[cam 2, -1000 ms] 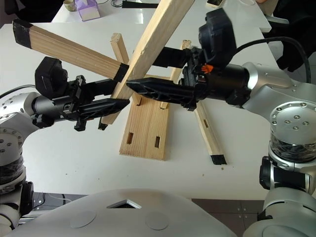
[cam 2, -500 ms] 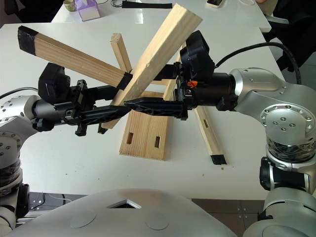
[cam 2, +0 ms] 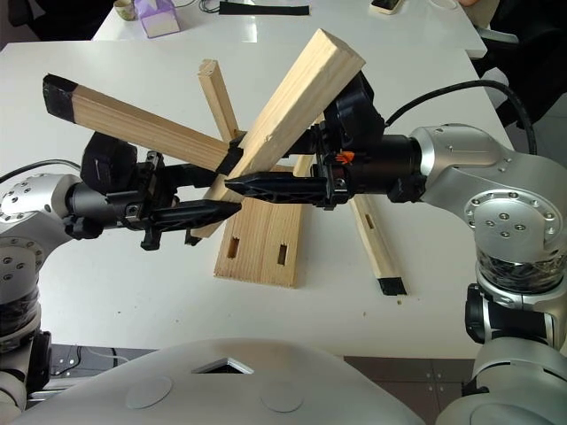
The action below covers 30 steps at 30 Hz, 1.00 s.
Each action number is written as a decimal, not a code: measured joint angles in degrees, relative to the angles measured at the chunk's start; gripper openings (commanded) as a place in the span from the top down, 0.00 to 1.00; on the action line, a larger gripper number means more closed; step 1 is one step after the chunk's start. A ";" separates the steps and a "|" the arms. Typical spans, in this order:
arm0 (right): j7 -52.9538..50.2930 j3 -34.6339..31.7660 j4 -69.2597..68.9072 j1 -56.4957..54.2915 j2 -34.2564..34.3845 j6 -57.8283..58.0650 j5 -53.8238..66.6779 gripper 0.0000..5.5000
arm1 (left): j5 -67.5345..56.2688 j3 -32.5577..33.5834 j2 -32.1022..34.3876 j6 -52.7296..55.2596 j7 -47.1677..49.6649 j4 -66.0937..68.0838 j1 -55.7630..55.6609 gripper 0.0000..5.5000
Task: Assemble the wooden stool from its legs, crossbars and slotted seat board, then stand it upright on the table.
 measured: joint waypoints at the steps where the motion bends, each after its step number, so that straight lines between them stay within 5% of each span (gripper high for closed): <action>1: 0.12 -0.09 -0.02 0.33 -0.04 -0.26 -0.41 0.61 | 0.26 -0.37 -0.04 0.02 0.01 0.20 -0.27 0.63; 13: -6.36 -6.12 1.95 -0.10 -0.55 -0.17 -2.30 0.63 | 6.80 -0.02 2.41 -0.70 0.82 8.85 2.42 0.29; 24: -0.89 -19.43 -0.90 13.21 -10.68 2.07 -3.21 0.63 | 19.03 6.76 4.45 -8.98 -0.31 16.92 12.79 0.29; 30: 0.83 -15.15 -7.80 25.37 -9.28 0.74 -8.71 0.63 | 25.84 5.50 2.38 -10.61 5.02 23.11 8.91 0.29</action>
